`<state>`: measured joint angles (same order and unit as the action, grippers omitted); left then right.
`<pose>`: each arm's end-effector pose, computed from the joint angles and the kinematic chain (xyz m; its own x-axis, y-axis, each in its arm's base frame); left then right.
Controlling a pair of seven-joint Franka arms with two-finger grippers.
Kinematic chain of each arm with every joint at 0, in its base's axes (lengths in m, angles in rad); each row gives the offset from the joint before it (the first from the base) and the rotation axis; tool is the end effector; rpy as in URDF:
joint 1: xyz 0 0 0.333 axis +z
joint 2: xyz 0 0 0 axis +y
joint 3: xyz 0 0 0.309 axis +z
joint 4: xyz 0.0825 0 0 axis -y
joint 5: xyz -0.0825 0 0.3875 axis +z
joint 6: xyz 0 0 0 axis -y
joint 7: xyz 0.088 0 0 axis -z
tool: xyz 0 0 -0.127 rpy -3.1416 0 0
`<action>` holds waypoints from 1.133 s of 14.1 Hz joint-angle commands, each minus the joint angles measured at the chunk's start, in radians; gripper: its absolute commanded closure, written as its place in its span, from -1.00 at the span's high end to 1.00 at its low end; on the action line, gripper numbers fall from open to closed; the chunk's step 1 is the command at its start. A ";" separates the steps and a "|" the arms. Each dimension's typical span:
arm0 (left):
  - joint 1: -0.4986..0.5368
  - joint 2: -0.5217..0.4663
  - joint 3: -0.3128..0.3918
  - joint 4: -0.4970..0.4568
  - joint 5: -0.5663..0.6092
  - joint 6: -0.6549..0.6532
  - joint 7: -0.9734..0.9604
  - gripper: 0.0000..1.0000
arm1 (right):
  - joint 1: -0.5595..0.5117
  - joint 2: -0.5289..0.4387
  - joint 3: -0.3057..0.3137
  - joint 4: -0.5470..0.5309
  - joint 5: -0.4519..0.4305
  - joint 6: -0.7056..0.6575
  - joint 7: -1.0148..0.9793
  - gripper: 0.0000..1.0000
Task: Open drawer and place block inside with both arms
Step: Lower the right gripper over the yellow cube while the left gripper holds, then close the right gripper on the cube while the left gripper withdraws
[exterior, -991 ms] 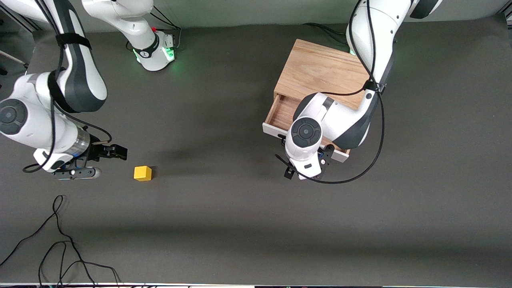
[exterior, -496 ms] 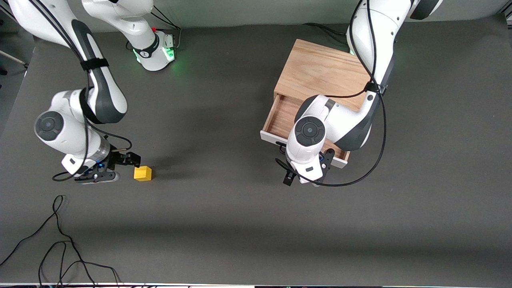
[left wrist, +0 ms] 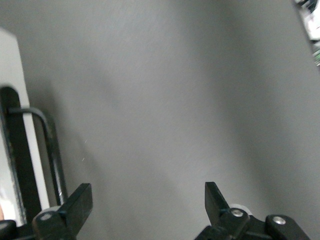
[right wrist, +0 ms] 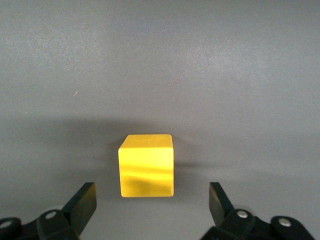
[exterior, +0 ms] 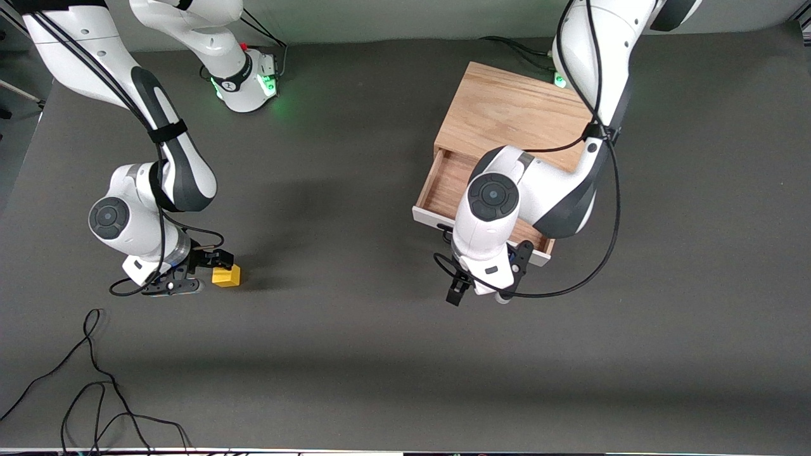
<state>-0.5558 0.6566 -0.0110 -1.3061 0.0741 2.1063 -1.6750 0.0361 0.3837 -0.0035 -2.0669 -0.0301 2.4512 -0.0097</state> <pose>0.6353 -0.3966 0.3427 0.4698 0.8816 0.0466 0.8696 -0.4712 0.1477 0.5905 0.0189 0.2157 0.9978 0.0657 0.0002 0.0657 -0.9976 0.0205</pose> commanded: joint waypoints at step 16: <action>0.470 -0.466 0.002 -0.053 -0.106 -0.618 1.325 1.00 | -0.015 0.101 -0.004 -0.001 0.049 0.111 -0.016 0.80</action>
<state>-0.1203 0.2499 -0.0019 -1.2862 -0.0195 1.4949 -0.4841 0.0236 0.4790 -0.0074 -2.0676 -0.0019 2.5395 -0.0096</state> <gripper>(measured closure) 0.000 0.040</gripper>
